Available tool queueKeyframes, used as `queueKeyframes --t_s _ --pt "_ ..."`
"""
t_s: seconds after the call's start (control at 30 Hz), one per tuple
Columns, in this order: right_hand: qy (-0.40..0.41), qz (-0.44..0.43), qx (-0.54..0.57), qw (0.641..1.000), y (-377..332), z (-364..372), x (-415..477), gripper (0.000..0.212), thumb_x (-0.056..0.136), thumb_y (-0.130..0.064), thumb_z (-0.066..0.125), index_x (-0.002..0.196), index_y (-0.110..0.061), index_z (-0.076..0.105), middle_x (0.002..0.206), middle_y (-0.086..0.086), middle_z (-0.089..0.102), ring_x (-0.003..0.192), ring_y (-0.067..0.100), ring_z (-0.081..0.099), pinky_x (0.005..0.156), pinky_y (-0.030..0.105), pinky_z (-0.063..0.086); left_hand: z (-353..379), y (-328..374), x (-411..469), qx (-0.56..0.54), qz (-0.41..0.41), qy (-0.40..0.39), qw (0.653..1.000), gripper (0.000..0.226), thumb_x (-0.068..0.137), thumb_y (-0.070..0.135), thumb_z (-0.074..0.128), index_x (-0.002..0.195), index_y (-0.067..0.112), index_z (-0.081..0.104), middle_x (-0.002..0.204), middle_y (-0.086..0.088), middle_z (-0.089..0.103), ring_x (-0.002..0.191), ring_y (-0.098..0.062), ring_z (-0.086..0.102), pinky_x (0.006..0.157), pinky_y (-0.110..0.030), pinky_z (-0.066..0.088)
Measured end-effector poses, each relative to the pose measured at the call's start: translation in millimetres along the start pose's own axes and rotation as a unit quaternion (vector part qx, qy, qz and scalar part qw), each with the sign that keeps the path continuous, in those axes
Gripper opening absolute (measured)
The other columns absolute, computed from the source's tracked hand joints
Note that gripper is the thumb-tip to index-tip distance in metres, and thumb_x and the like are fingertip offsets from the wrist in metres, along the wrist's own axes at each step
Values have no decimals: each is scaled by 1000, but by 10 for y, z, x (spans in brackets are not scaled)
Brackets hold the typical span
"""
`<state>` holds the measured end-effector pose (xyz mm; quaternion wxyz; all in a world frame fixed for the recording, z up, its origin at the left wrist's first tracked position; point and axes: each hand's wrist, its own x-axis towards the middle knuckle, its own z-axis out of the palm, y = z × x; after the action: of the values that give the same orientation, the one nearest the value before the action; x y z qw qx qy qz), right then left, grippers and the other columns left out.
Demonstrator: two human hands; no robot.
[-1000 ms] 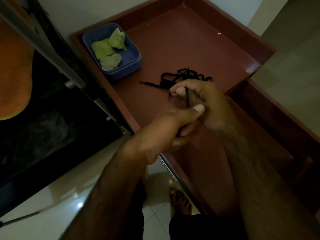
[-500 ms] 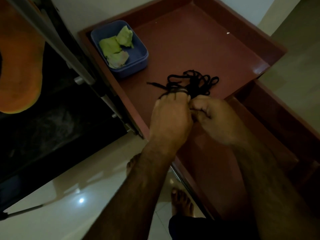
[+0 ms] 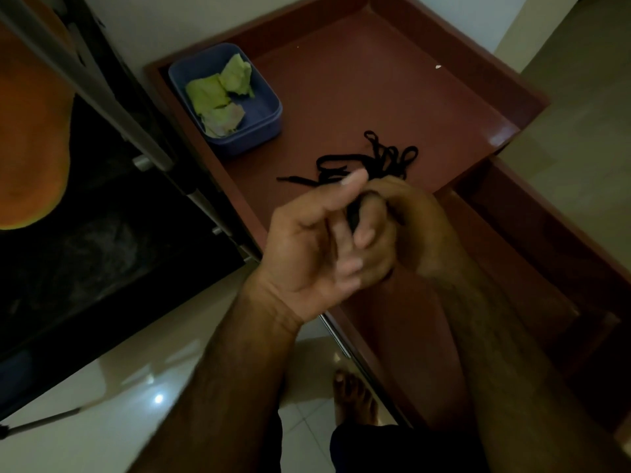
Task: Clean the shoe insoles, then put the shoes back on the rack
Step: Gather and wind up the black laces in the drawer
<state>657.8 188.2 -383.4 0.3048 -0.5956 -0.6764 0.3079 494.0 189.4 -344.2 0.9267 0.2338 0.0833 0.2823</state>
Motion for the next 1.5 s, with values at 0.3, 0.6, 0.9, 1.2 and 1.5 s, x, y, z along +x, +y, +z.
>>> queueKeyframes --t_s 0.3,0.6,0.9,1.2,1.5 --pt "-64 -4 -9 998 -66 -49 -116 11 98 -11 65 95 -18 73 96 -6 63 91 6 61 81 32 50 -225 -99 240 398 216 426 783 23 106 26 49 92 15 64 83 0 65 78 -7 62 76 -23 48" --pt "-20 -59 -98 993 68 -60 -34 20 96 -6 52 101 -13 70 107 -2 55 96 20 58 76 50 52 -37 -157 226 653 -81 425 622 43 104 44 45 75 16 57 66 6 54 58 -11 48 54 -31 35" --pt "27 -32 -22 999 79 -62 25 27 100 -38 44 98 -24 67 101 -1 58 93 20 58 77 41 47 -31 71 -70 99 -203 29 974 35 93 22 52 68 1 61 39 0 45 26 -9 31 29 -16 19" --pt "-30 -21 -94 995 32 -49 -74 18 98 -29 53 98 -23 69 99 -10 58 100 20 56 84 47 49 -164 73 109 75 267 280 919 26 97 21 46 109 5 61 86 -6 66 92 -25 64 82 -32 49" --pt "17 -34 -133 990 -136 -129 -108 23 97 -15 40 101 -11 62 96 2 54 87 20 52 73 46 48 -65 -220 175 747 65 398 529 48 109 45 36 69 24 50 65 8 55 56 -6 51 57 -31 35"
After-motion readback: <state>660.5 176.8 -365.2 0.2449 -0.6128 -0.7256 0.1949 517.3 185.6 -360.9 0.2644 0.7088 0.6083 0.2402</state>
